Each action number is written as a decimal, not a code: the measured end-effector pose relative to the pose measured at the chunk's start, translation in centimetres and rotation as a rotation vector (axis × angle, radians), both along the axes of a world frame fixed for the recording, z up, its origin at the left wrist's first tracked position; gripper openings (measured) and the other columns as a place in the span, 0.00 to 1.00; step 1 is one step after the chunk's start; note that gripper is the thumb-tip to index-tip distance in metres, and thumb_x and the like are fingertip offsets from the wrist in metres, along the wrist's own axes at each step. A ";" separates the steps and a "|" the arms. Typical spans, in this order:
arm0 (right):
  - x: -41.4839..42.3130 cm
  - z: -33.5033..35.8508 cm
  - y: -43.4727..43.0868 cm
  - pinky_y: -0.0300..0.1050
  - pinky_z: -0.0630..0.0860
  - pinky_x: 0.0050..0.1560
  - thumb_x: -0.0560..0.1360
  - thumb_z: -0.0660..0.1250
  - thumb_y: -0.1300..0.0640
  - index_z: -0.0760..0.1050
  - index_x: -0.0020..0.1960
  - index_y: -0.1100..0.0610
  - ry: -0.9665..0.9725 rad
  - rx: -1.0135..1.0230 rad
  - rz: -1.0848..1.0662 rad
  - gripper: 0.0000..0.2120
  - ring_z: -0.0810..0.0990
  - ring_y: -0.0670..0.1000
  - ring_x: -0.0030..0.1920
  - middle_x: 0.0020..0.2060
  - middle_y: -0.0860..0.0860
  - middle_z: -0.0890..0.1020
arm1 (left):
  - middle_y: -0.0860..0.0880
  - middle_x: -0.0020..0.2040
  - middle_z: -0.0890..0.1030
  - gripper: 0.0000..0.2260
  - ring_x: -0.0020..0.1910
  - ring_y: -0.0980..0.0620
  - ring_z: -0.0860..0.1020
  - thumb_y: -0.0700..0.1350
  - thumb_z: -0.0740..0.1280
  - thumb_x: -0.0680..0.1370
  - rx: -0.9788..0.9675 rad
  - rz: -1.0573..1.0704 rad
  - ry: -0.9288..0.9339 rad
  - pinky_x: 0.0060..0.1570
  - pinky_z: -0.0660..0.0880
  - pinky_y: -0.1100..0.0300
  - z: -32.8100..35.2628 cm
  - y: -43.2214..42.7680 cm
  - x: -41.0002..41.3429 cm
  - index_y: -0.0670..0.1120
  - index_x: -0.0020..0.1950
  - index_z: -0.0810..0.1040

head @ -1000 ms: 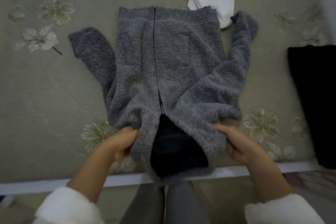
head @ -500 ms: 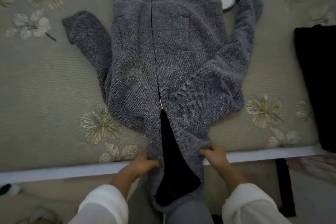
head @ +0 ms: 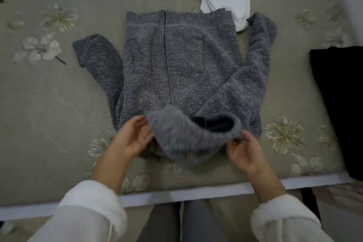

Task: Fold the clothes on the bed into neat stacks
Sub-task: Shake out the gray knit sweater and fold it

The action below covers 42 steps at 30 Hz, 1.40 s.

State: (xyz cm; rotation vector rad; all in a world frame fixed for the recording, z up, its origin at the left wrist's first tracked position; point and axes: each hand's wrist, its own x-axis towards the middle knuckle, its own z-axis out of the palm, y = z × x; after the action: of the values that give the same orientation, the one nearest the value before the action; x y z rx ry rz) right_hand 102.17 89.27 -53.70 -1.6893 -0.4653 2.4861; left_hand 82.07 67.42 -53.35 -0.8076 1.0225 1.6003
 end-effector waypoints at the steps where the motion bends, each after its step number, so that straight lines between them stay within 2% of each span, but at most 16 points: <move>1: -1.6 0.5 0.6 0.47 0.80 0.47 0.72 0.63 0.55 0.79 0.45 0.62 0.064 0.009 -0.112 0.11 0.83 0.56 0.44 0.43 0.60 0.83 | 0.43 0.42 0.85 0.06 0.41 0.49 0.84 0.42 0.61 0.78 0.031 0.149 0.052 0.39 0.81 0.56 -0.1 0.8 -1.0 0.42 0.51 0.75; 3: -4.0 0.9 1.4 0.52 0.76 0.57 0.78 0.59 0.54 0.76 0.55 0.65 0.107 0.060 -0.116 0.16 0.81 0.59 0.54 0.52 0.62 0.82 | 0.43 0.53 0.83 0.09 0.53 0.47 0.81 0.42 0.59 0.80 0.004 0.226 0.167 0.51 0.78 0.53 -0.4 1.7 -2.1 0.43 0.59 0.73; 5: -5.4 0.5 1.7 0.50 0.77 0.55 0.80 0.57 0.55 0.74 0.57 0.62 0.012 0.209 0.100 0.13 0.80 0.57 0.55 0.54 0.59 0.81 | 0.45 0.55 0.80 0.11 0.55 0.48 0.79 0.44 0.60 0.81 -0.209 0.064 0.343 0.52 0.76 0.54 -1.4 1.8 -2.0 0.44 0.62 0.72; 8: -5.7 -1.1 1.0 0.42 0.77 0.40 0.80 0.60 0.59 0.75 0.51 0.60 -0.301 0.400 0.330 0.07 0.81 0.52 0.42 0.43 0.55 0.82 | 0.43 0.58 0.77 0.16 0.59 0.42 0.75 0.43 0.66 0.76 -0.870 -0.202 0.774 0.57 0.72 0.50 -3.8 0.3 0.0 0.43 0.63 0.72; 10: -4.1 -2.8 0.4 0.42 0.73 0.32 0.79 0.61 0.59 0.75 0.48 0.61 -0.478 0.423 0.321 0.07 0.77 0.51 0.32 0.35 0.54 0.79 | 0.39 0.65 0.72 0.26 0.66 0.39 0.68 0.44 0.70 0.73 -1.158 -0.216 0.822 0.66 0.64 0.46 -5.2 -1.7 1.7 0.42 0.68 0.68; 12: -1.5 -4.7 -0.1 0.47 0.74 0.33 0.76 0.65 0.55 0.77 0.49 0.65 -0.642 0.463 0.220 0.12 0.75 0.52 0.31 0.34 0.55 0.78 | 0.38 0.69 0.69 0.34 0.67 0.40 0.68 0.46 0.73 0.72 -1.070 -0.080 0.654 0.68 0.63 0.44 -6.6 -3.5 2.5 0.43 0.73 0.60; 14: 0.7 -6.2 -0.2 0.55 0.79 0.46 0.71 0.72 0.50 0.77 0.55 0.67 -0.794 0.481 0.106 0.22 0.78 0.56 0.41 0.42 0.57 0.80 | 0.41 0.70 0.69 0.38 0.65 0.43 0.72 0.44 0.74 0.73 -0.767 0.106 0.471 0.67 0.67 0.44 -7.7 -4.0 2.9 0.47 0.75 0.53; 17: 1.6 -7.5 0.9 0.60 0.76 0.58 0.65 0.77 0.46 0.69 0.66 0.64 -0.842 0.369 0.032 0.36 0.77 0.60 0.56 0.57 0.57 0.78 | 0.46 0.64 0.74 0.33 0.61 0.46 0.75 0.45 0.74 0.72 -0.723 0.011 0.522 0.63 0.71 0.47 -8.2 -3.8 2.4 0.46 0.72 0.62; 20: 0.9 -8.0 2.8 0.57 0.78 0.52 0.73 0.71 0.56 0.71 0.67 0.61 -0.658 0.325 -0.003 0.24 0.78 0.60 0.58 0.60 0.58 0.78 | 0.45 0.57 0.80 0.15 0.56 0.45 0.78 0.46 0.71 0.75 -0.755 0.002 0.610 0.59 0.75 0.48 -7.7 -3.0 0.8 0.46 0.60 0.75; 24: 2.6 -6.3 2.6 0.50 0.71 0.48 0.74 0.65 0.59 0.76 0.58 0.65 -0.974 0.634 0.168 0.16 0.77 0.61 0.50 0.50 0.60 0.79 | 0.44 0.52 0.78 0.08 0.52 0.44 0.77 0.43 0.69 0.76 -0.965 0.140 0.695 0.54 0.73 0.54 -6.7 -3.7 1.3 0.44 0.53 0.72; 28: 5.7 -6.4 0.1 0.51 0.69 0.45 0.74 0.65 0.64 0.73 0.40 0.66 -0.922 0.657 0.477 0.05 0.79 0.62 0.47 0.41 0.62 0.78 | 0.39 0.60 0.78 0.15 0.57 0.39 0.76 0.42 0.67 0.77 -1.066 0.057 0.628 0.56 0.70 0.50 -6.1 -4.9 4.8 0.40 0.62 0.73; 30: 6.4 -6.5 0.2 0.49 0.69 0.41 0.72 0.65 0.67 0.75 0.42 0.69 -0.884 0.606 0.426 0.04 0.77 0.57 0.41 0.37 0.58 0.77 | 0.35 0.60 0.77 0.18 0.59 0.35 0.75 0.40 0.67 0.75 -1.127 -0.024 0.590 0.57 0.70 0.46 -6.0 -5.6 5.1 0.36 0.64 0.71; 33: 5.9 -5.9 3.0 0.48 0.67 0.38 0.70 0.64 0.65 0.74 0.41 0.64 -0.868 0.711 0.333 0.02 0.71 0.53 0.38 0.35 0.56 0.74 | 0.33 0.65 0.70 0.23 0.64 0.33 0.69 0.41 0.67 0.74 -1.243 -0.234 0.663 0.63 0.66 0.38 -5.7 -5.2 3.9 0.37 0.68 0.67; 36: 3.6 -5.7 7.6 0.48 0.66 0.41 0.73 0.66 0.58 0.76 0.48 0.64 -0.845 0.835 0.360 0.09 0.72 0.53 0.41 0.40 0.58 0.76 | 0.34 0.70 0.62 0.28 0.69 0.33 0.60 0.40 0.69 0.73 -1.275 -0.378 0.910 0.65 0.58 0.35 -4.6 -1.4 2.6 0.41 0.71 0.62; 39: 0.3 -6.3 11.9 0.45 0.66 0.48 0.75 0.67 0.48 0.74 0.59 0.62 -0.749 0.861 0.427 0.20 0.75 0.54 0.49 0.51 0.56 0.78 | 0.38 0.72 0.61 0.28 0.70 0.37 0.59 0.42 0.69 0.74 -1.119 -0.595 1.250 0.67 0.57 0.38 -4.4 4.0 2.6 0.44 0.73 0.63; 42: -2.8 -7.8 15.1 0.50 0.72 0.58 0.72 0.71 0.45 0.67 0.66 0.64 -0.682 0.850 0.417 0.31 0.76 0.58 0.59 0.60 0.59 0.76 | 0.42 0.76 0.53 0.31 0.74 0.41 0.53 0.50 0.65 0.78 -0.821 -0.898 1.405 0.70 0.54 0.41 -5.4 9.6 3.8 0.57 0.77 0.53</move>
State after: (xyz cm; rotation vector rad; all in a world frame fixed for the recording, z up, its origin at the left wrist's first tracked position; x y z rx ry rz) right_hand 99.36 104.33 -61.54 -2.0515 -1.7630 1.3709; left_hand 85.88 77.05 -58.78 0.5212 2.6186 0.7103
